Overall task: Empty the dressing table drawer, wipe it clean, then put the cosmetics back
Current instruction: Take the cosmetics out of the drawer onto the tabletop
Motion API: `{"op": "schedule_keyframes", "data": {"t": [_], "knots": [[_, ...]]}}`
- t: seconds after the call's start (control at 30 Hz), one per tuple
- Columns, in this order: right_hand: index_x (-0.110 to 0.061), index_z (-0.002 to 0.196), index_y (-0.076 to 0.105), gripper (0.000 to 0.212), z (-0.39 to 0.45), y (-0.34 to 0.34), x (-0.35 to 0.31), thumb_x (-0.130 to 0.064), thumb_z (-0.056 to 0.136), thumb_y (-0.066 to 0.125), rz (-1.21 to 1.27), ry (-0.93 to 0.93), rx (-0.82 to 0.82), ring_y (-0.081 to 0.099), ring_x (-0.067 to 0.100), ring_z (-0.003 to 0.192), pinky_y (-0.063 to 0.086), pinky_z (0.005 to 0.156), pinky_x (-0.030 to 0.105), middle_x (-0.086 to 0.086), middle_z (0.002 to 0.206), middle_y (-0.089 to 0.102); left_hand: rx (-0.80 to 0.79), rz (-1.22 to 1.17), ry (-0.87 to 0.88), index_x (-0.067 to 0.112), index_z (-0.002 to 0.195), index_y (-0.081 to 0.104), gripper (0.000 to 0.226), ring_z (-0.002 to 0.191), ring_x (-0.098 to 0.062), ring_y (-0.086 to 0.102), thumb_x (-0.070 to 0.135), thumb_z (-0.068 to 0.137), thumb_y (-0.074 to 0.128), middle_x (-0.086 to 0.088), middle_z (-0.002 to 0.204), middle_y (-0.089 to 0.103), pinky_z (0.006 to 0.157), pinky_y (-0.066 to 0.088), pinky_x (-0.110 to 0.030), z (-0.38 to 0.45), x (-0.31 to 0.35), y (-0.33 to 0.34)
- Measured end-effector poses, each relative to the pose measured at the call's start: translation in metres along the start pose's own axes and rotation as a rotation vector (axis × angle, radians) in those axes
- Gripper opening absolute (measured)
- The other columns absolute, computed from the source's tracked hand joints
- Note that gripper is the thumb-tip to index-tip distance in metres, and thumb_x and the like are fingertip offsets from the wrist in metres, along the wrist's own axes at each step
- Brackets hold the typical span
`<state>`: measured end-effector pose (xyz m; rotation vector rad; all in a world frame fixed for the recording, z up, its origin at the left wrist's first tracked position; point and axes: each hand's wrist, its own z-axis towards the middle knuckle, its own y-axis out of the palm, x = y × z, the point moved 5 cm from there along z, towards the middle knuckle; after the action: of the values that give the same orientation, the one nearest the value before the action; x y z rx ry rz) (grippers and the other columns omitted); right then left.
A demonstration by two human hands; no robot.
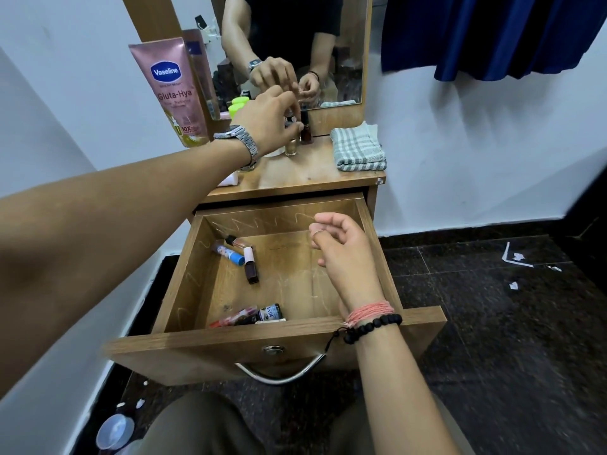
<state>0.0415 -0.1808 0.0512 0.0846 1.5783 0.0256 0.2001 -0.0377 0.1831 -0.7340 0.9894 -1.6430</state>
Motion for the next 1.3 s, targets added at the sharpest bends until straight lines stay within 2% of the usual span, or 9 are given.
{"op": "schedule_keyframes", "data": {"t": [0.17, 0.3, 0.4, 0.53, 0.67, 0.73, 0.87, 1.03, 1.3], "knots": [[-0.033, 0.09, 0.06, 0.015, 0.0, -0.002, 0.0, -0.018, 0.09, 0.06, 0.018, -0.01, 0.01, 0.062, 0.011, 0.088, 0.053, 0.081, 0.038, -0.004, 0.103, 0.068, 0.003, -0.018, 0.287, 0.02, 0.108, 0.06, 0.021, 0.078, -0.011, 0.053, 0.031, 0.091, 0.052, 0.0, 0.103, 0.059, 0.063, 0.04, -0.025, -0.053, 0.028, -0.022], [-0.032, 0.09, 0.06, 0.016, 0.0, -0.001, -0.002, -0.017, 0.09, 0.059, 0.027, -0.016, 0.015, 0.062, 0.012, 0.089, 0.051, 0.081, 0.036, -0.002, 0.102, 0.068, -0.343, 0.039, 0.502, 0.022, 0.103, 0.06, 0.018, 0.083, -0.016, 0.058, 0.023, 0.086, 0.053, 0.003, 0.099, 0.06, 0.064, 0.052, -0.035, -0.121, 0.023, 0.002], [-0.032, 0.089, 0.06, 0.017, -0.002, -0.001, -0.003, -0.015, 0.091, 0.059, 0.032, -0.007, 0.013, 0.062, 0.012, 0.092, 0.051, 0.079, 0.033, -0.001, 0.103, 0.068, -0.683, 0.101, 0.461, 0.024, 0.111, 0.058, 0.031, 0.099, -0.016, 0.056, 0.019, 0.081, 0.059, 0.005, 0.11, 0.056, 0.072, 0.052, -0.036, -0.16, 0.002, 0.03], [-0.031, 0.09, 0.06, 0.016, -0.003, -0.001, -0.004, -0.015, 0.091, 0.059, 0.027, 0.004, 0.012, 0.063, 0.014, 0.098, 0.05, 0.081, 0.031, -0.001, 0.106, 0.068, -0.798, 0.228, 0.486, 0.033, 0.123, 0.05, 0.036, 0.107, -0.016, 0.051, 0.029, 0.087, 0.056, 0.008, 0.124, 0.05, 0.077, 0.051, -0.035, -0.186, -0.012, 0.055], [-0.031, 0.091, 0.06, 0.016, -0.004, -0.002, -0.005, -0.015, 0.092, 0.059, 0.031, 0.013, 0.013, 0.062, 0.014, 0.099, 0.05, 0.084, 0.032, 0.0, 0.107, 0.067, -0.702, 0.352, 0.542, 0.028, 0.13, 0.043, 0.033, 0.116, -0.02, 0.047, 0.022, 0.097, 0.04, 0.005, 0.132, 0.05, 0.089, 0.043, -0.035, -0.187, -0.009, 0.067], [-0.031, 0.091, 0.061, 0.016, -0.004, -0.003, -0.005, -0.015, 0.092, 0.059, 0.033, 0.014, 0.013, 0.062, 0.013, 0.098, 0.05, 0.085, 0.033, -0.001, 0.106, 0.068, -0.691, 0.32, 0.507, 0.023, 0.131, 0.039, 0.033, 0.113, -0.022, 0.051, 0.026, 0.099, 0.035, 0.001, 0.13, 0.053, 0.086, 0.045, -0.035, -0.182, -0.006, 0.066], [-0.031, 0.091, 0.061, 0.016, -0.003, -0.003, -0.003, -0.015, 0.091, 0.059, 0.035, 0.015, 0.016, 0.062, 0.015, 0.097, 0.051, 0.085, 0.035, 0.0, 0.107, 0.068, -0.579, 0.037, 0.343, 0.02, 0.12, 0.045, 0.03, 0.092, -0.02, 0.06, 0.037, 0.095, 0.045, 0.002, 0.117, 0.055, 0.064, 0.047, -0.031, -0.162, 0.0, 0.041], [-0.032, 0.09, 0.062, 0.015, -0.002, -0.001, -0.002, -0.017, 0.089, 0.06, 0.023, 0.018, 0.018, 0.064, 0.019, 0.1, 0.052, 0.086, 0.039, -0.001, 0.105, 0.068, -0.327, -0.228, 0.17, 0.018, 0.111, 0.056, 0.03, 0.087, -0.015, 0.058, 0.028, 0.084, 0.067, 0.001, 0.101, 0.064, 0.069, 0.044, -0.028, -0.118, 0.008, -0.002], [-0.033, 0.088, 0.061, 0.018, -0.002, -0.002, -0.003, -0.015, 0.091, 0.058, 0.031, 0.009, 0.018, 0.064, 0.018, 0.098, 0.051, 0.086, 0.04, -0.003, 0.104, 0.069, -0.06, -0.196, 0.142, 0.015, 0.102, 0.068, 0.02, 0.09, -0.016, 0.055, 0.013, 0.083, 0.067, -0.003, 0.1, 0.062, 0.078, 0.041, -0.024, -0.035, 0.028, -0.035]]}}
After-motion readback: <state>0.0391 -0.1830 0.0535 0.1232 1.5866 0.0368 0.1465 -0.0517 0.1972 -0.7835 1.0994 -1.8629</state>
